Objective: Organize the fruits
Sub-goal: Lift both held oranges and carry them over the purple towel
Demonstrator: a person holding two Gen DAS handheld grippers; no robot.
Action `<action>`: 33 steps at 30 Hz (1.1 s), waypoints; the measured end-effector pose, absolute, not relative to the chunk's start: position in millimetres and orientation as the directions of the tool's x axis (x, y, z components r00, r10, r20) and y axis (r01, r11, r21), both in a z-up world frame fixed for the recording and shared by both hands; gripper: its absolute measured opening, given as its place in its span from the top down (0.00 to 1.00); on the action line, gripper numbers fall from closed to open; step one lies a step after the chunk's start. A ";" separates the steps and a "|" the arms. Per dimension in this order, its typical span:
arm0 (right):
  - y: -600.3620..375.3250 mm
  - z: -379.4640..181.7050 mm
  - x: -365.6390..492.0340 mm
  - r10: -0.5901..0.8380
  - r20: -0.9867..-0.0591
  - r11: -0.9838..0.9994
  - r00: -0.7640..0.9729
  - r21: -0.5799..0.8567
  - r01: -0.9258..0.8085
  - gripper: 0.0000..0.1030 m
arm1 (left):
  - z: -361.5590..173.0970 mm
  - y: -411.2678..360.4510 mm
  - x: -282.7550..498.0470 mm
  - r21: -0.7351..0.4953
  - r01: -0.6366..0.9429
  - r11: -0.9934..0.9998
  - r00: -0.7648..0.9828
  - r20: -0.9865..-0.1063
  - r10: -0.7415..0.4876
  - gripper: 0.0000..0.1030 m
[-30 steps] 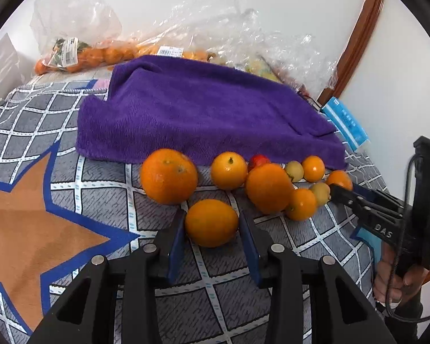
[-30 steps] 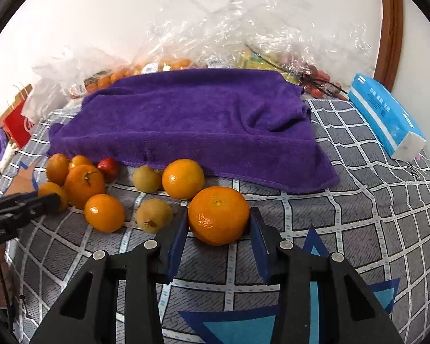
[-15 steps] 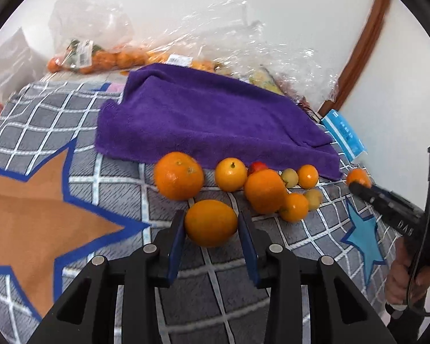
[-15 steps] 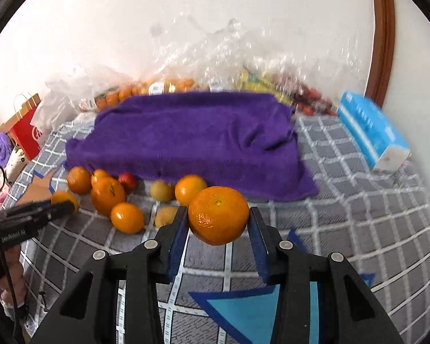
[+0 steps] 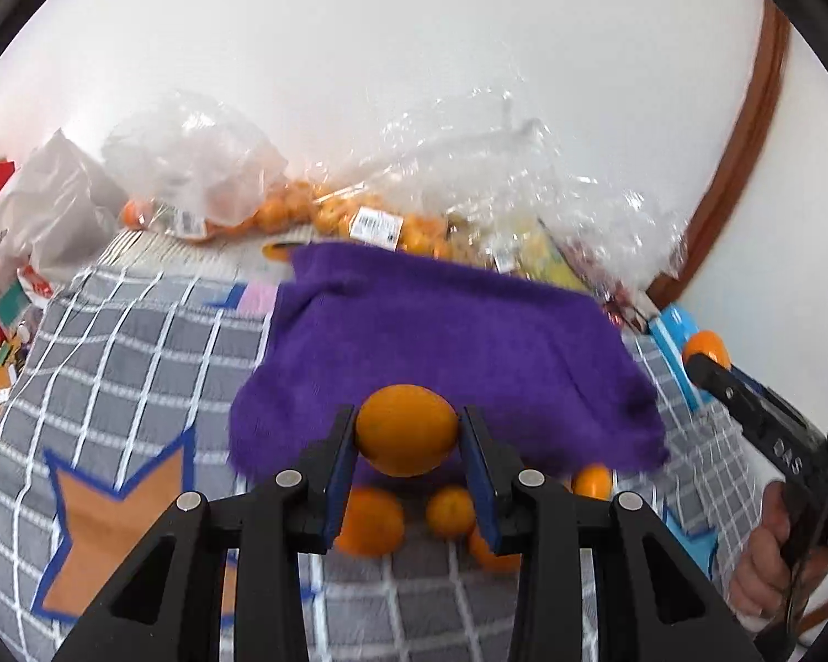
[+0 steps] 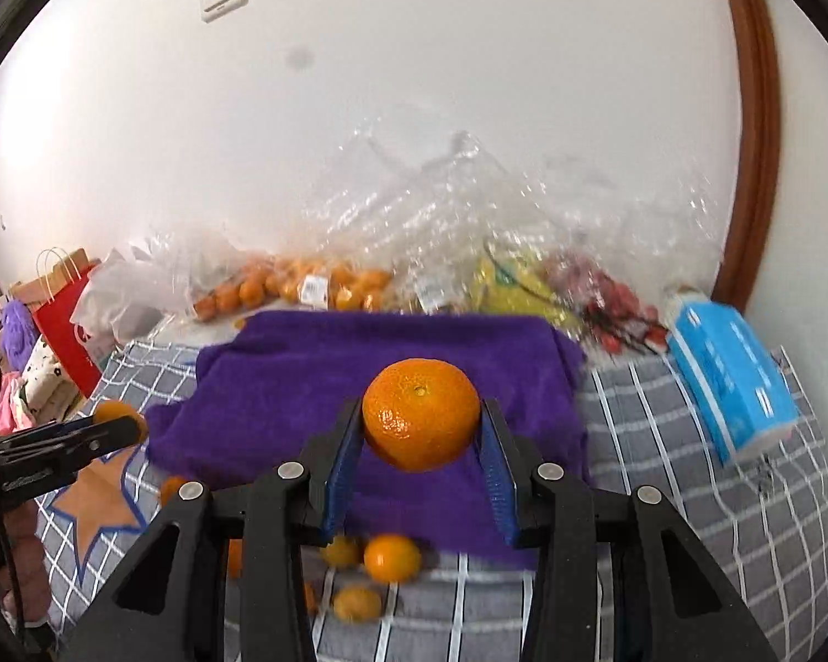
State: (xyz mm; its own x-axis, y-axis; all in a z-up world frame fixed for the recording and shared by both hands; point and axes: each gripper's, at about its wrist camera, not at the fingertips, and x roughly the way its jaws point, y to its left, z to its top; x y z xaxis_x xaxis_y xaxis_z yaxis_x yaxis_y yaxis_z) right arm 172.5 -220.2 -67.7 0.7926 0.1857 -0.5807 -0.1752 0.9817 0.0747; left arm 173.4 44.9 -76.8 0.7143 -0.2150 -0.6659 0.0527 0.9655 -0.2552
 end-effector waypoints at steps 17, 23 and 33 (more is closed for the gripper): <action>-236.8 -124.7 234.0 0.151 -0.654 0.988 0.741 0.074 -0.135 0.60 | -127.3 20.7 253.9 -0.228 0.035 0.973 0.682 -0.707 -0.190 0.66; -235.3 -141.4 241.3 0.153 -0.669 0.988 0.728 0.077 -0.137 0.60 | -139.9 22.9 257.8 -0.226 0.039 0.973 0.659 -0.727 -0.195 0.66; -233.7 -161.8 247.7 0.166 -0.701 0.986 0.694 0.099 -0.136 0.59 | -143.5 14.2 259.5 -0.197 0.070 0.978 0.658 -0.728 -0.194 0.66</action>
